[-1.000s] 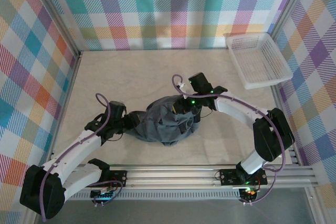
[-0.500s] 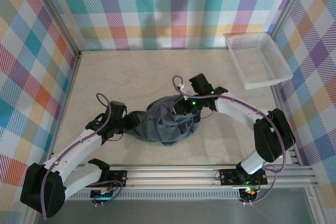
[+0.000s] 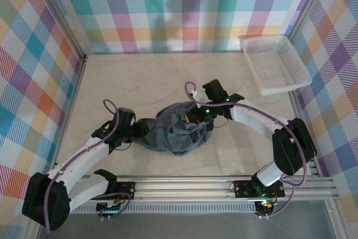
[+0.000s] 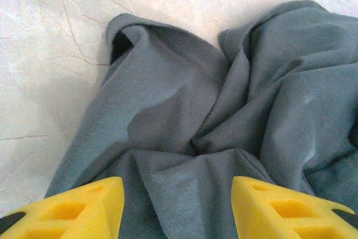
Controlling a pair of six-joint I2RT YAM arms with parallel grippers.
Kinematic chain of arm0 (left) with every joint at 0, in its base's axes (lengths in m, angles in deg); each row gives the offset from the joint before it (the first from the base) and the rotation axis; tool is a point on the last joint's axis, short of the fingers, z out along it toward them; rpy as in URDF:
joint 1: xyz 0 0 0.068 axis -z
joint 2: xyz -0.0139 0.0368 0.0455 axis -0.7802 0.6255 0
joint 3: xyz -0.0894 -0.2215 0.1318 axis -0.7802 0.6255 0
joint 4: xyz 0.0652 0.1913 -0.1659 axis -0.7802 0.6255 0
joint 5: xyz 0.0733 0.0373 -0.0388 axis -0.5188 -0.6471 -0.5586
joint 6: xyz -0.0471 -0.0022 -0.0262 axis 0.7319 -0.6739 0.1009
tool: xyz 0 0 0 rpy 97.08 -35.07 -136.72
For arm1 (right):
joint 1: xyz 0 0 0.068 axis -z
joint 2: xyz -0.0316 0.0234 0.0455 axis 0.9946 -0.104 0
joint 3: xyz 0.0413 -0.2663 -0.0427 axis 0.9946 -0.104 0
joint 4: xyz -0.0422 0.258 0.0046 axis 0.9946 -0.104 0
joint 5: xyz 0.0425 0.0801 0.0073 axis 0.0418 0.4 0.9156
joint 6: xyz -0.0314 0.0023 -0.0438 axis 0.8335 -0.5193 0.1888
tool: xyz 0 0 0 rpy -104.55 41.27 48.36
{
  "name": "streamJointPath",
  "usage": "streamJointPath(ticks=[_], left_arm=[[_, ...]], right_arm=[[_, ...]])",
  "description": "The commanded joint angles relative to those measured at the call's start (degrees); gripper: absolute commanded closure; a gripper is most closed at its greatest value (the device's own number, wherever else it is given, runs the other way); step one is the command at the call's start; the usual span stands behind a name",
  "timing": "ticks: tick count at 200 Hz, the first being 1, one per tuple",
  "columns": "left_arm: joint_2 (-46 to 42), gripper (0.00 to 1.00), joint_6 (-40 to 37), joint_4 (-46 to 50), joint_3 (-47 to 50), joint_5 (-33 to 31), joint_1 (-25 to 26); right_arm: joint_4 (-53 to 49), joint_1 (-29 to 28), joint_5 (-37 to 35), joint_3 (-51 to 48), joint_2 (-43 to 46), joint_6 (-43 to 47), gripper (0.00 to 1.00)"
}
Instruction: Fold the inside-out t-shirt
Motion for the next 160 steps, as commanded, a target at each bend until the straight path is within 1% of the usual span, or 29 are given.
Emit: streamJointPath(ticks=[1, 23, 38, 48, 60, 71, 84, 102, 119, 151, 160], left_arm=[[-0.36, 0.46, 0.67, -0.95, 0.56, 0.69, -0.53], [-0.31, 0.46, 1.48, -0.57, 0.75, -0.32, -0.65], [0.26, 0.46, 2.39, 0.28, 0.19, -1.07, -1.24], [1.09, 0.45, 2.35, 1.29, -0.85, -1.06, -1.89], [2.7, 0.44, 2.58, 4.03, -2.93, -2.6, -2.81], [4.69, 0.44, 2.69, 6.41, -4.89, -4.22, -3.82], [7.29, 0.44, 2.7, 7.77, -6.61, -5.77, -5.1], [12.03, 0.44, 2.15, 7.34, -9.33, -6.12, -6.61], [16.93, 0.44, 0.32, 5.68, -12.15, -5.7, -6.85], [26.76, 0.45, -1.8, 1.72, -15.58, -2.08, -7.02], [28.18, 0.5, -1.87, 0.07, -15.6, -0.45, -7.03]], right_arm=[[0.26, 0.09, 1.36, -0.75, 1.35, 0.4, 1.0], [1.59, 0.98, -1.67, -1.39, 3.28, -2.55, 1.0], [4.52, 2.46, -4.57, -2.98, 7.02, -5.62, 1.0], [6.35, 3.26, -8.62, -4.36, 10.32, -7.19, 1.0], [7.47, 3.69, -13.8, -5.45, 13.98, -8.11, 1.0], [8.17, 3.73, -16.2, -6.07, 16.59, -8.08, 1.0], [10.06, 3.74, -15.56, -7.06, 19.13, -7.79, 1.0], [12.94, 3.74, -13.26, -8.53, 21.65, -8.22, 1.0], [14.56, 3.74, -10.53, -9.21, 22.54, -8.23, 1.0], [14.18, 3.71, -7.92, -8.92, 22.23, -8.11, 1.0], [13.93, 3.74, -7.83, -8.7, 22.38, -8.21, 1.0]])
